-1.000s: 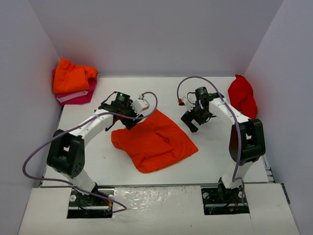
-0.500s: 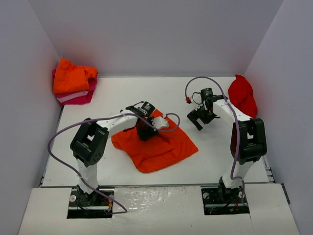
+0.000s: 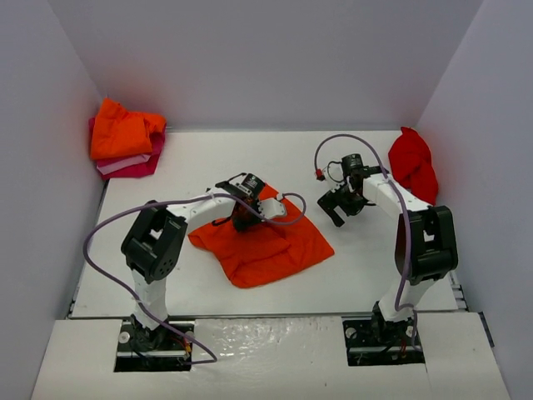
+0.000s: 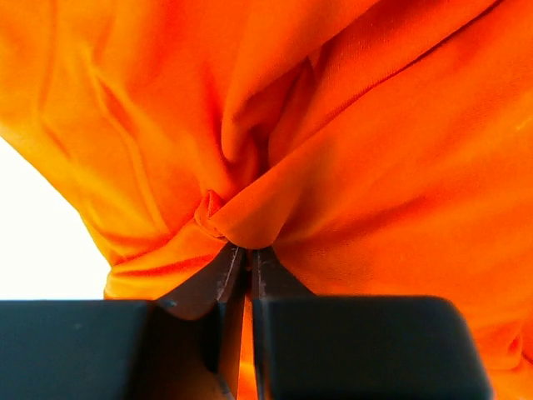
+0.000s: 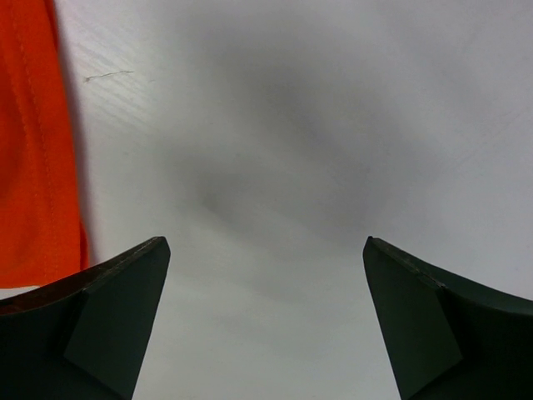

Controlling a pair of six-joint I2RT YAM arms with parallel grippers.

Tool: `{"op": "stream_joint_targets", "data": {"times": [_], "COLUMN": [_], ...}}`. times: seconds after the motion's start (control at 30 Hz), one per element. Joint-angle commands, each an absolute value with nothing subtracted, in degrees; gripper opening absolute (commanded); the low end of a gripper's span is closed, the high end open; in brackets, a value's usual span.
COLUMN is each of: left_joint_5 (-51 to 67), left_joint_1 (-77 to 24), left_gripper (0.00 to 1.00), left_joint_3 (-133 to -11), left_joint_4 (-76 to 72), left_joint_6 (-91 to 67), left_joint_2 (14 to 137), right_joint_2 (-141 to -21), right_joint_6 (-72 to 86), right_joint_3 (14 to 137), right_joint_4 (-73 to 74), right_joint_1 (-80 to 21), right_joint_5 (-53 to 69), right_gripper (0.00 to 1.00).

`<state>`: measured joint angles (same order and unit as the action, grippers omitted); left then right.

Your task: Fold and stack the t-shirts

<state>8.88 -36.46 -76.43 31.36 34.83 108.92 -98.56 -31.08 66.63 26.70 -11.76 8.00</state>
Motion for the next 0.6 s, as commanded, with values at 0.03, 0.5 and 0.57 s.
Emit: {"op": "stream_joint_targets", "data": {"times": [0.03, 0.5, 0.57], "left_joint_5": [3.5, 3.8, 2.2], "left_joint_1": [-34.0, -24.8, -23.6], "left_gripper": [0.0, 0.0, 0.0], "left_joint_3": [-75.4, -79.1, -78.4], "left_joint_4": [25.0, 27.5, 28.0], "left_joint_6": [32.7, 30.4, 30.9], "left_joint_2": [100.9, 85.8, 84.3], "right_joint_2": [-97.6, -109.1, -112.2], "right_joint_6": [-31.1, -29.1, -26.3], "right_joint_3": [65.3, 69.3, 71.2], "right_joint_4": [29.5, 32.8, 31.3], "right_joint_1": [-15.4, -27.4, -27.6], "right_joint_5": [12.9, 12.7, 9.0], "right_gripper": [1.0, 0.99, 0.99]}}
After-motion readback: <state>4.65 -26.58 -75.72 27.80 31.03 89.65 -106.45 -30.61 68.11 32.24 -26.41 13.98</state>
